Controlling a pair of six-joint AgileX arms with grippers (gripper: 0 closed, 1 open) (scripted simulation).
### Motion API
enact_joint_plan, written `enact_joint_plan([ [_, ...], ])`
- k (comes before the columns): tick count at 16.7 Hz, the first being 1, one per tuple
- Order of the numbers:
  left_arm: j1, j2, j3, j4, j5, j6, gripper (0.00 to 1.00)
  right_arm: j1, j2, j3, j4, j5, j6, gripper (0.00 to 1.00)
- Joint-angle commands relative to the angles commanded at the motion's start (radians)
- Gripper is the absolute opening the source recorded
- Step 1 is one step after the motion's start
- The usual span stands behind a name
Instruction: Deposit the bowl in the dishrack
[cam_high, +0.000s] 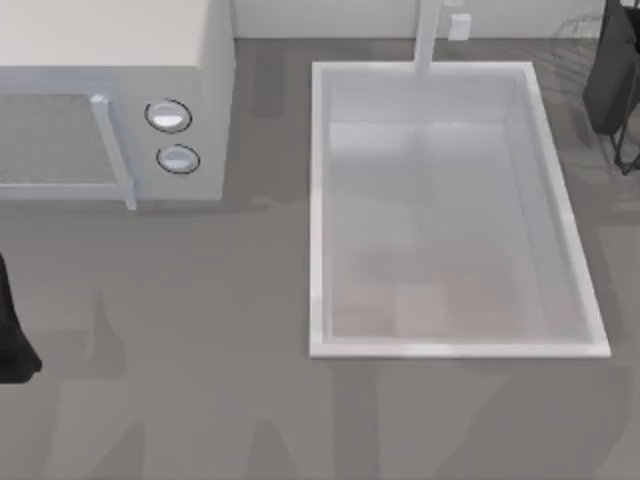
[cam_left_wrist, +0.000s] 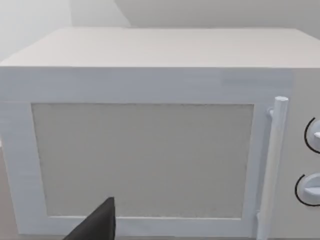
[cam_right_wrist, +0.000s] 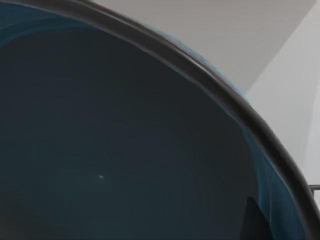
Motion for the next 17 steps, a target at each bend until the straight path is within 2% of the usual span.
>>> enact_joint_plan([
  [3, 0.0, 0.0, 0.0, 0.0, 0.0, 0.0, 1.0, 0.0, 0.0, 0.0, 0.0, 0.0, 0.0, 0.0],
  [16, 0.0, 0.0, 0.0, 0.0, 0.0, 0.0, 1.0, 0.0, 0.0, 0.0, 0.0, 0.0, 0.0, 0.98],
  [17, 0.0, 0.0, 0.0, 0.0, 0.0, 0.0, 1.0, 0.0, 0.0, 0.0, 0.0, 0.0, 0.0, 1.0],
])
